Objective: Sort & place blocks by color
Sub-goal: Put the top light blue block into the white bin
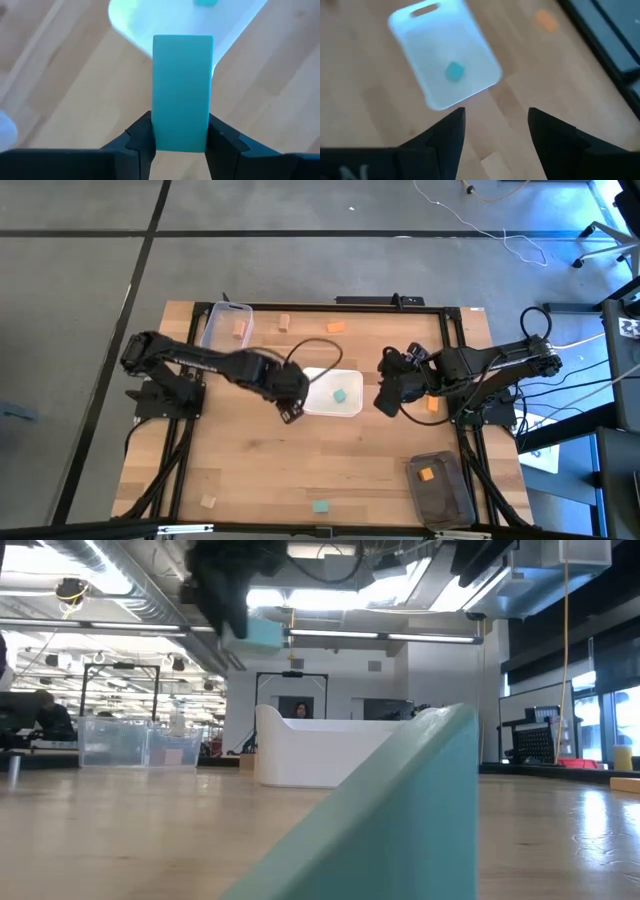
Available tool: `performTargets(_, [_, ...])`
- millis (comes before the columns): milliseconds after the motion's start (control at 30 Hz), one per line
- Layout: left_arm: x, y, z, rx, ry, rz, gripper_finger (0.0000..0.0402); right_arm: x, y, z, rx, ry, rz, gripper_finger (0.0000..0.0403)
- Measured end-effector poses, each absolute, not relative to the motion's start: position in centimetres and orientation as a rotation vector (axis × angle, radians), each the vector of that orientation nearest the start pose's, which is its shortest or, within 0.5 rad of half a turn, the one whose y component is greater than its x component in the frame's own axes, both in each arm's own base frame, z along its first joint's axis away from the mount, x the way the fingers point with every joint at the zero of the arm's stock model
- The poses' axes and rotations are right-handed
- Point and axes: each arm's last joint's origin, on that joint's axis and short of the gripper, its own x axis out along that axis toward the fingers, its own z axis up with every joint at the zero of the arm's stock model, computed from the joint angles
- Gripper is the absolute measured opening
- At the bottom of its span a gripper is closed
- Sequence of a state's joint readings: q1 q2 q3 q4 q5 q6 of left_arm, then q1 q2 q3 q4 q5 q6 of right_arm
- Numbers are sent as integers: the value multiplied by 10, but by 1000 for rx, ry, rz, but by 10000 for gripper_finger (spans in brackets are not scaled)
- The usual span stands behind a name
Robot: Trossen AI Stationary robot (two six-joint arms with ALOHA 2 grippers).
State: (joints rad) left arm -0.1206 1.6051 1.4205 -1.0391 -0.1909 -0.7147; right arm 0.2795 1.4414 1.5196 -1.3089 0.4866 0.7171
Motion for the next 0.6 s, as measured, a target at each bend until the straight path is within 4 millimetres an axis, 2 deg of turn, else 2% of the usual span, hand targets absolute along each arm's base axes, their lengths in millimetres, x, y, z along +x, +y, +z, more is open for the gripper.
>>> performTargets(167, [322,-4,298,-413,1067,412,128,254,62,356,140,1052,-388,216])
performTargets(267, [330,8,294,-419,1050,366,128,259,65,358,128,1027,-298,216])
performTargets(400, [345,16,280,-418,1056,300,128,266,68,362,121,970,-224,216])
performTargets(600, [371,16,245,-411,1097,232,128,268,69,363,124,944,-216,216])
